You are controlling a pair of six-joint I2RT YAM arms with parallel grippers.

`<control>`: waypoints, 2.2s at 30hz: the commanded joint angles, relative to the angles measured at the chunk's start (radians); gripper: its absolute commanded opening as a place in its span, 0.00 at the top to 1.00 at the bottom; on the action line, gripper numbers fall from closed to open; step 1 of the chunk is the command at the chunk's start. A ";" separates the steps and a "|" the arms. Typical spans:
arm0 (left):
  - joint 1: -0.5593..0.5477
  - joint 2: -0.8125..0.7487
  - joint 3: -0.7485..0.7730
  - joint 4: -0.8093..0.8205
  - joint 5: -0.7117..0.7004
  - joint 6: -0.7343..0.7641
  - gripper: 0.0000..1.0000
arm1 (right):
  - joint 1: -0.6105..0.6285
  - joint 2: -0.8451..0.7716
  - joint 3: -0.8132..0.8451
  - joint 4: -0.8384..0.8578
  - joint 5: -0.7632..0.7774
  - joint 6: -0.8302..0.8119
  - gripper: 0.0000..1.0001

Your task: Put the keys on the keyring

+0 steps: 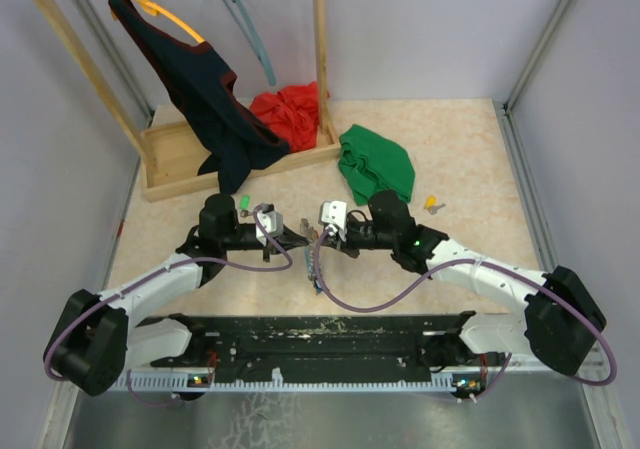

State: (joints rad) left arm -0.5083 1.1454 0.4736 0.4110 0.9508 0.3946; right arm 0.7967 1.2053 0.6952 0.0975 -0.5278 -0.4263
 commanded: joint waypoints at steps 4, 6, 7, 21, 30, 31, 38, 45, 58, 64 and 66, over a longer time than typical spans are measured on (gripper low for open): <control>0.002 -0.003 0.020 0.036 0.039 0.012 1.00 | 0.009 -0.024 0.020 0.055 -0.013 -0.003 1.00; 0.002 -0.001 0.020 0.035 0.041 0.013 1.00 | 0.009 -0.022 0.020 0.059 -0.016 -0.002 1.00; 0.001 0.000 0.022 0.035 0.043 0.013 1.00 | 0.009 -0.023 0.020 0.062 -0.018 -0.001 1.00; 0.002 0.017 0.030 0.029 0.074 0.017 1.00 | 0.009 -0.010 0.026 0.087 -0.057 -0.007 1.00; 0.001 0.014 0.030 0.029 0.072 0.013 1.00 | 0.017 -0.001 0.039 0.076 -0.061 -0.009 1.00; 0.002 0.014 0.031 0.030 0.072 0.013 1.00 | 0.018 0.000 0.040 0.076 -0.060 -0.009 1.00; 0.001 0.018 0.035 0.024 0.062 0.005 1.00 | 0.026 -0.003 0.049 0.066 -0.046 -0.022 1.00; 0.002 0.029 0.051 0.007 0.021 -0.014 1.00 | 0.043 0.000 0.058 0.034 -0.012 -0.062 1.00; 0.022 0.061 0.086 -0.020 0.000 -0.064 1.00 | 0.078 0.008 0.056 -0.031 0.089 -0.145 1.00; 0.030 0.076 0.088 0.004 -0.010 -0.111 1.00 | 0.091 0.013 0.049 -0.036 0.125 -0.168 1.00; 0.031 0.080 0.095 0.005 -0.018 -0.130 1.00 | 0.093 0.017 0.049 -0.036 0.131 -0.175 1.00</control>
State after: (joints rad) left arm -0.4900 1.2171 0.5243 0.3584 0.9489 0.3073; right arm 0.8711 1.2098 0.7025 0.0628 -0.4049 -0.5774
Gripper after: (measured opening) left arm 0.006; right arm 0.007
